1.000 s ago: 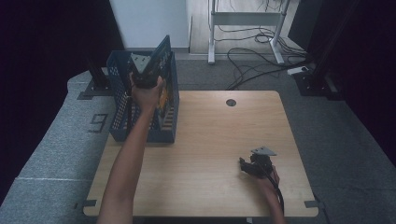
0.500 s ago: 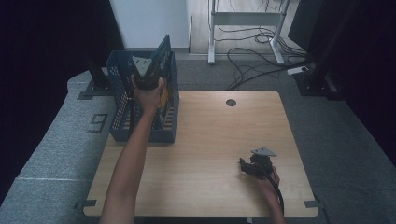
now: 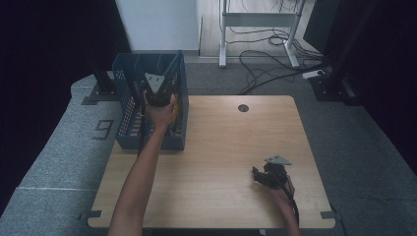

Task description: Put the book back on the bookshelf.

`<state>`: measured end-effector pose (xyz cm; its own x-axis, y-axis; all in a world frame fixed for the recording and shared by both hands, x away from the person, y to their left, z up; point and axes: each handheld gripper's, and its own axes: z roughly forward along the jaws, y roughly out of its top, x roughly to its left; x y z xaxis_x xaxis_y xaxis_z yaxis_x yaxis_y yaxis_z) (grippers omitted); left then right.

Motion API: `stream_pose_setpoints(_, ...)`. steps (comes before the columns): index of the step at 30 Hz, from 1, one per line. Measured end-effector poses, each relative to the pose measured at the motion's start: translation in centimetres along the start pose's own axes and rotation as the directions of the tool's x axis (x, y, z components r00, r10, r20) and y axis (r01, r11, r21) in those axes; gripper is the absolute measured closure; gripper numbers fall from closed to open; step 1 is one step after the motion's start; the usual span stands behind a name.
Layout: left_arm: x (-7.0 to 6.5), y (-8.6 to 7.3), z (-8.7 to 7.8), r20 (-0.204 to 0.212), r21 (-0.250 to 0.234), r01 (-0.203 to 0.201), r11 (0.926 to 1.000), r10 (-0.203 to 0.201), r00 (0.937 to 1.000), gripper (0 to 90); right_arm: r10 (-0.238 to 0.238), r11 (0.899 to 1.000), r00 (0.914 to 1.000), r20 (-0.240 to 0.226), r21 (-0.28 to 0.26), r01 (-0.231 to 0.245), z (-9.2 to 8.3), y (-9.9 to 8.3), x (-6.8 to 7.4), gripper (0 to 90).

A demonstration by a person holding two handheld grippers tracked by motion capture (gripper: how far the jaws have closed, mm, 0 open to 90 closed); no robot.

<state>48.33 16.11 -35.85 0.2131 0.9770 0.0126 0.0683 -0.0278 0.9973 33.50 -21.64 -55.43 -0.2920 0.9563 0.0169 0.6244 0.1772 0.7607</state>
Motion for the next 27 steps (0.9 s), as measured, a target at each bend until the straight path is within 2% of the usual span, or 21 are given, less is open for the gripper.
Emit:
stream_pose_setpoints(4, -0.3, -0.6, -1.0, 0.033, 0.029, -0.001, 0.9996, 0.0, 0.9995, 79.3, 0.001, 1.0, 1.0, -0.001, -0.001, -0.001, 0.0, 0.0, 0.0, 30.2)
stream_pose_setpoints(6, -0.6, -1.0, -1.6, 0.043, 0.029, -0.021, 0.9994, 0.019, 0.9989, 76.7, 0.002, 1.0, 1.0, -0.001, -0.001, -0.002, 0.0, 0.0, 0.0, 30.1)
stream_pose_setpoints(13, -0.5, -1.6, -3.2, 0.092, 0.07, -0.048, 0.9964, 0.041, 0.9949, 60.1, 0.0, 1.0, 1.0, -0.003, 0.0, 0.0, -0.1, -0.1, 0.0, 30.2)
stream_pose_setpoints(15, -0.4, -1.7, -3.3, 0.115, 0.088, -0.051, 0.9948, 0.041, 0.9925, 55.3, 0.001, 1.0, 1.0, -0.004, 0.0, -0.001, -0.1, -0.1, 0.0, 30.1)
stream_pose_setpoints(27, 0.0, -2.2, -3.4, 0.141, 0.124, -0.063, 0.9902, 0.046, 0.989, 41.3, 0.017, 1.0, 0.9997, -0.017, -0.005, -0.017, -0.1, -0.1, -0.2, 30.2)
